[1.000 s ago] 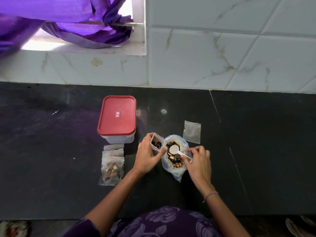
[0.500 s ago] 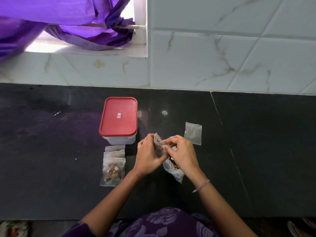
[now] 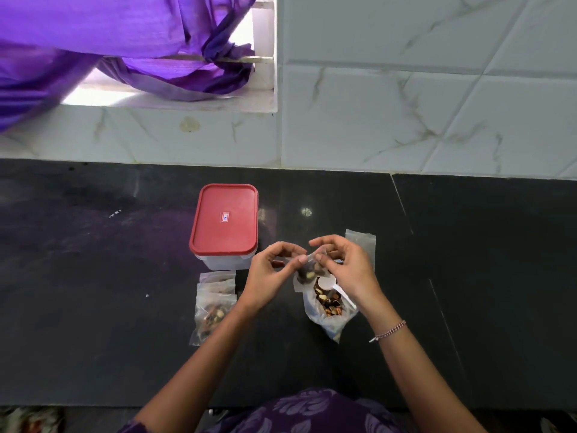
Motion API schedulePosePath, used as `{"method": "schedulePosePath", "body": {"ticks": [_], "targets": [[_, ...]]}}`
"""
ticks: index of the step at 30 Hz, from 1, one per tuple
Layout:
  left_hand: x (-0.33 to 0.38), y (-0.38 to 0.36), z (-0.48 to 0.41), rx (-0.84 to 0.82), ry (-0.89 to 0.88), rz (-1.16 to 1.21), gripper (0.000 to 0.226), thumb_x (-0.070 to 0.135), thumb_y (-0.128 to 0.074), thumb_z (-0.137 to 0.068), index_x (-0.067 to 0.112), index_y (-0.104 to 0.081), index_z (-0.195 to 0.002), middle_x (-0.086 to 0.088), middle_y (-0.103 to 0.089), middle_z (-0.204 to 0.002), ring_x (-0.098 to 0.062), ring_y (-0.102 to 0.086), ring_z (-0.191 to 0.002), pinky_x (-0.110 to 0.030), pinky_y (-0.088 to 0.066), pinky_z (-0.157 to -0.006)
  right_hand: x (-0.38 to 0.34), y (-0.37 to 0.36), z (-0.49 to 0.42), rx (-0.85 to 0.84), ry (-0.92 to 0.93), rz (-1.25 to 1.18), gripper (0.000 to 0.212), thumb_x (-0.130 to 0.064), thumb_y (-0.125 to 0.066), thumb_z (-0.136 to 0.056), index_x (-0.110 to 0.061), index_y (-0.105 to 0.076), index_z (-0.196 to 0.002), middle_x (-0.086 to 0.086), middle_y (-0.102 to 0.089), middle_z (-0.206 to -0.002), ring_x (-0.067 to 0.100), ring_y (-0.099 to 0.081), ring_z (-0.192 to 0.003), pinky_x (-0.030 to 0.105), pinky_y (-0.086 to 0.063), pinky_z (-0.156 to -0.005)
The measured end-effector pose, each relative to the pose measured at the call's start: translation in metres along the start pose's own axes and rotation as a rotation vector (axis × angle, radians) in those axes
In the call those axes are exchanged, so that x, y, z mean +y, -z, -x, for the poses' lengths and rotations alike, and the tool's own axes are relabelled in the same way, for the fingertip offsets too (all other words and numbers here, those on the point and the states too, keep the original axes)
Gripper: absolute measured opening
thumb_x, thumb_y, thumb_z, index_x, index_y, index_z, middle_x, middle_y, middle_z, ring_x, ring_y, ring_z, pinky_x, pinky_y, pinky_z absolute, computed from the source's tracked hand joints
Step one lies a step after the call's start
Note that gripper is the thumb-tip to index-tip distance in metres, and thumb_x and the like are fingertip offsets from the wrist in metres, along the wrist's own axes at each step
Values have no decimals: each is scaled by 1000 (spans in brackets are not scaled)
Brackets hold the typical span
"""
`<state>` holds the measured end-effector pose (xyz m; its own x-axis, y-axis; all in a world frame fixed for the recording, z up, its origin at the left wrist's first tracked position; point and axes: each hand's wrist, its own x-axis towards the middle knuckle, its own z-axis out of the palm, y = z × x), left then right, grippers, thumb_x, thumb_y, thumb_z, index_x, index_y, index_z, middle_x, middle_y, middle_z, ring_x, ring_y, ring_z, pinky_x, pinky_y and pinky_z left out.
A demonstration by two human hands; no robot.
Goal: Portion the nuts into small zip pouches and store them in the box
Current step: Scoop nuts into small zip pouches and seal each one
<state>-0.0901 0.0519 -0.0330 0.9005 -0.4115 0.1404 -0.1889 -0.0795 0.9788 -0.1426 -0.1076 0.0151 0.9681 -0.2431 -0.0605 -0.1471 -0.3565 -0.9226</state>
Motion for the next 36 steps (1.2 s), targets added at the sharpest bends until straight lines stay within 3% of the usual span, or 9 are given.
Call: {"method": "schedulePosePath", "body": {"ticks": [5, 9, 13, 18, 21, 24, 27, 30, 36], "targets": [[1, -4, -4, 40, 13, -18, 2, 16, -73, -84, 18, -73, -84, 0, -71, -82, -15, -69, -78, -35, -57, -71, 5, -4, 3, 60, -3, -206, 27, -9, -67, -86, -30, -64, -103, -3, -70, -88, 8, -67, -89, 20, -53, -73], [3, -5, -9, 105, 42, -30, 11, 14, -73, -84, 24, -71, -79, 4, -71, -76, -15, -67, -73, -39, -57, -68, 19, -8, 7, 56, -114, -403, 21, -22, -66, -87, -26, -64, -107, -2, -69, -102, 10, -66, -99, 26, -53, -85], [0, -2, -11, 126, 51, -36, 10, 19, -74, -83, 28, -72, -78, 3, -72, -76, -28, -67, -74, -53, -56, -69, 30, -9, 13, 25, -178, -365, 7, -18, -67, -86, -20, -69, -92, -1, -73, -93, 12, -68, -92, 22, -53, -79], [7, -3, -16, 118, 6, -98, 11, 19, -76, -81, 28, -71, -80, 2, -71, -77, -24, -67, -71, -50, -57, -64, 33, -14, 17, 216, -66, -206, 3, -27, -66, -86, -25, -66, -85, -6, -69, -87, 2, -63, -85, 18, -50, -77], [14, -3, -23, 144, -19, -96, 15, 15, -76, -81, 29, -70, -79, 1, -71, -77, -27, -66, -70, -48, -58, -61, 30, -17, 20, 116, -129, -484, 27, -36, -64, -80, -24, -56, -103, -5, -68, -95, 7, -65, -94, 28, -53, -83], [13, -1, -24, 133, -13, -95, 17, 13, -76, -81, 28, -70, -78, 1, -71, -77, -27, -67, -71, -47, -58, -62, 31, -18, 22, -48, -200, -570, 46, -13, -72, -77, -22, -46, -114, 4, -72, -99, 17, -69, -94, 29, -57, -75], [11, 2, -24, 122, -39, -138, 21, 12, -77, -80, 31, -69, -77, 6, -69, -74, -16, -66, -69, -37, -58, -62, 36, -19, 25, -48, -167, -482, 53, 2, -74, -73, -17, -49, -115, 11, -73, -98, 20, -70, -92, 26, -56, -73], [11, 3, -24, 104, -65, -179, 22, 11, -79, -78, 31, -69, -76, 11, -68, -71, -2, -63, -65, -22, -52, -60, 43, -15, 26, 22, -126, -307, 47, -5, -79, -71, -21, -54, -107, 10, -72, -94, 21, -69, -89, 30, -57, -78], [13, 8, -27, 72, -30, -161, 20, 9, -79, -77, 27, -71, -76, 9, -69, -74, -8, -66, -69, -25, -55, -62, 43, -11, 27, 53, -174, -382, 9, -16, -63, -88, -8, -65, -92, 3, -69, -84, 8, -65, -77, 16, -52, -67]]}}
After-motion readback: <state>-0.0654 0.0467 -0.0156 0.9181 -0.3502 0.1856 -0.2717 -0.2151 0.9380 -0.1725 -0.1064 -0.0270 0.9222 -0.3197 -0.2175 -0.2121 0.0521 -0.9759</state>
